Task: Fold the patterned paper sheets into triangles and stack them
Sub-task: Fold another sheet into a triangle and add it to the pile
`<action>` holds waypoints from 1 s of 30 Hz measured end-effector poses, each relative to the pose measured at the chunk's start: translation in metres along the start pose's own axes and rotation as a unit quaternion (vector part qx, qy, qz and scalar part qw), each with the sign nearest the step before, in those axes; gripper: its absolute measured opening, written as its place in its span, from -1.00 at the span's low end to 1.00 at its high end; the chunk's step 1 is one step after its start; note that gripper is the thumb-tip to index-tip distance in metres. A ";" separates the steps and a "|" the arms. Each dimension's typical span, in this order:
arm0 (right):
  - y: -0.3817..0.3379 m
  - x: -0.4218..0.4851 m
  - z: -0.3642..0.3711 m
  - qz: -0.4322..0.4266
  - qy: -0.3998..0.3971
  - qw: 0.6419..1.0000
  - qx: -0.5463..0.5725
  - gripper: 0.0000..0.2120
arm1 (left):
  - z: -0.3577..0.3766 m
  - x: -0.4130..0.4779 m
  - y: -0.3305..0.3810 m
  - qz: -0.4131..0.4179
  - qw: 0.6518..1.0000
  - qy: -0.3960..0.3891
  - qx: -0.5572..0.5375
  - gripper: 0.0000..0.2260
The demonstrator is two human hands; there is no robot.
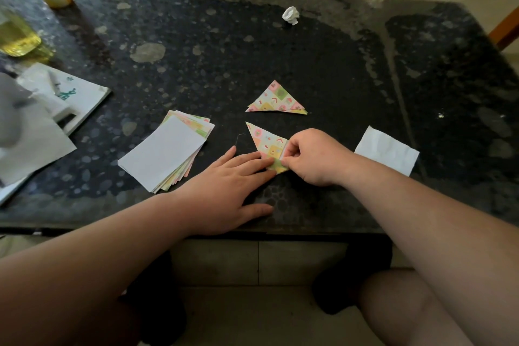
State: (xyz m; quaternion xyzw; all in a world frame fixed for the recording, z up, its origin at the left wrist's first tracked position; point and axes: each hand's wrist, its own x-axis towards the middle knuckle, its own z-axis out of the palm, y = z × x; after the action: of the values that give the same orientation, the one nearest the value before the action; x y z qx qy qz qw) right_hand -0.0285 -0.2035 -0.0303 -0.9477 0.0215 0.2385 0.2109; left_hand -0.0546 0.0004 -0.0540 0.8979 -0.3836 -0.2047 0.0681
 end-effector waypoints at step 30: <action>-0.001 -0.002 0.001 0.001 -0.001 1.000 0.001 -0.90 | -0.001 -0.001 0.006 -0.019 0.998 0.023 0.050 -0.26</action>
State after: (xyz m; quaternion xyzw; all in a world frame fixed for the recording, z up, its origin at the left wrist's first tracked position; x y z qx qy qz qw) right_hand -0.0301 -0.2027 -0.0300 -0.9473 0.0224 0.2392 0.2117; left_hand -0.0590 -0.0031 -0.0512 0.9118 -0.3744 -0.1662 0.0278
